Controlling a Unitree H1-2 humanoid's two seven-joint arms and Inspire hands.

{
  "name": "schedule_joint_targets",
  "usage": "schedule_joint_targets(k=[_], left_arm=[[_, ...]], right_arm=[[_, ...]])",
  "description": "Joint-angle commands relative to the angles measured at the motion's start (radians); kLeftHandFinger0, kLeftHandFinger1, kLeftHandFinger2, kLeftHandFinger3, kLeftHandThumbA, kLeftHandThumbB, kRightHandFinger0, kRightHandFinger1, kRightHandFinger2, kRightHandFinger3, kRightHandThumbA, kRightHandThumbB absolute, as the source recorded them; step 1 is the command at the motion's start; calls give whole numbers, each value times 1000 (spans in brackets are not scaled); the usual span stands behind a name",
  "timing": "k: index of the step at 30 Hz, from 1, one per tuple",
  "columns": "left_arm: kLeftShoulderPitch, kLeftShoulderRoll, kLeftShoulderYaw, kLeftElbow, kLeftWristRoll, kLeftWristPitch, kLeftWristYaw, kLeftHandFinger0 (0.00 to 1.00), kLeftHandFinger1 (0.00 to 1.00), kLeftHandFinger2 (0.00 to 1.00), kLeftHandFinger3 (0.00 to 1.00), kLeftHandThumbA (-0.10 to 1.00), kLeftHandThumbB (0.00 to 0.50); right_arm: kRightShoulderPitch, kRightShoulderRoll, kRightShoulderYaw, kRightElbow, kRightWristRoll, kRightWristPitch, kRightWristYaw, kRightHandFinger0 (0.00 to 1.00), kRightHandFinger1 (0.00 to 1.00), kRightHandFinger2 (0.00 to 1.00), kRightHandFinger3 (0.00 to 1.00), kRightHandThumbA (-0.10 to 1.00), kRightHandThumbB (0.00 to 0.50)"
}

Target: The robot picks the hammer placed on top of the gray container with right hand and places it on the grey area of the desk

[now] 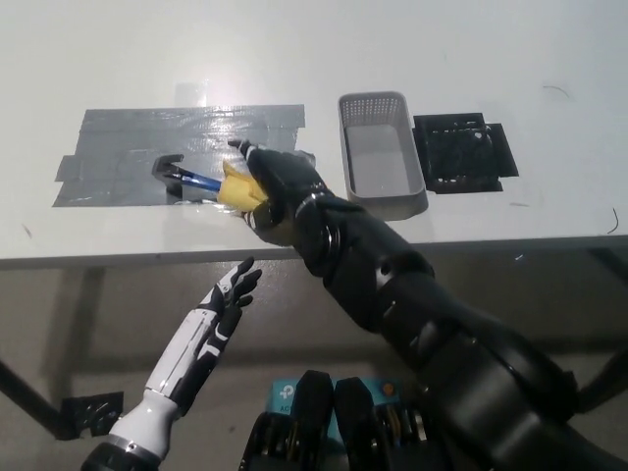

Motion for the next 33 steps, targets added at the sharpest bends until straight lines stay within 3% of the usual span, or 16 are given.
schedule_joint_targets(k=[1, 13, 15, 18, 20, 21, 24, 27, 29, 33], left_arm=[[-12, 13, 0, -31, 8, -5, -11, 1000, 1000, 1000, 1000, 988, 164], [30, -2, 14, -40, -9, -18, 0, 1000, 1000, 1000, 1000, 969, 157], [28, 1, 17, -39, -14, -24, -4, 1000, 1000, 1000, 1000, 971, 150], [22, -6, 18, -32, -15, -26, -1, 1000, 1000, 1000, 1000, 981, 153], [43, -6, 18, -38, -15, -33, 0, 1000, 1000, 1000, 1000, 986, 144], [44, -7, 20, -43, -18, -29, 0, 1000, 1000, 1000, 1000, 988, 148], [66, -12, 25, -46, -24, -33, 5, 1000, 1000, 1000, 1000, 991, 141], [64, -12, 31, -39, -24, -39, 9, 1000, 1000, 1000, 1000, 1000, 144], [50, -9, 44, -37, -31, -32, 14, 1000, 1000, 1000, 1000, 1000, 170], [24, -6, 60, -30, -23, -33, 26, 1000, 1000, 1000, 1000, 1000, 170]], right_arm=[[-80, -12, -22, -42, 31, -21, 38, 1000, 1000, 1000, 1000, 974, 500], [-191, -24, -121, -130, 112, -104, 50, 1000, 1000, 1000, 1000, 970, 500], [-238, -39, -159, -160, 137, -117, 62, 1000, 1000, 1000, 1000, 930, 500], [-296, -72, -190, -214, 147, -101, 84, 1000, 1000, 1000, 1000, 946, 500], [-302, -110, -193, -282, 133, -147, 56, 1000, 1000, 1000, 1000, 988, 500], [-292, -134, -216, -351, 161, -149, 89, 1000, 1000, 1000, 1000, 912, 493], [-201, -216, -219, -662, 152, -46, 178, 1000, 1000, 1000, 1000, 994, 493], [-134, -291, -233, -885, 174, -28, 242, 1000, 1000, 1000, 1000, 1000, 477], [-85, -355, -272, -1089, 243, 36, 320, 1000, 1000, 1000, 1000, 1000, 486], [16, -481, -330, -1452, 334, 162, 421, 1000, 1000, 1000, 1000, 992, 453]])
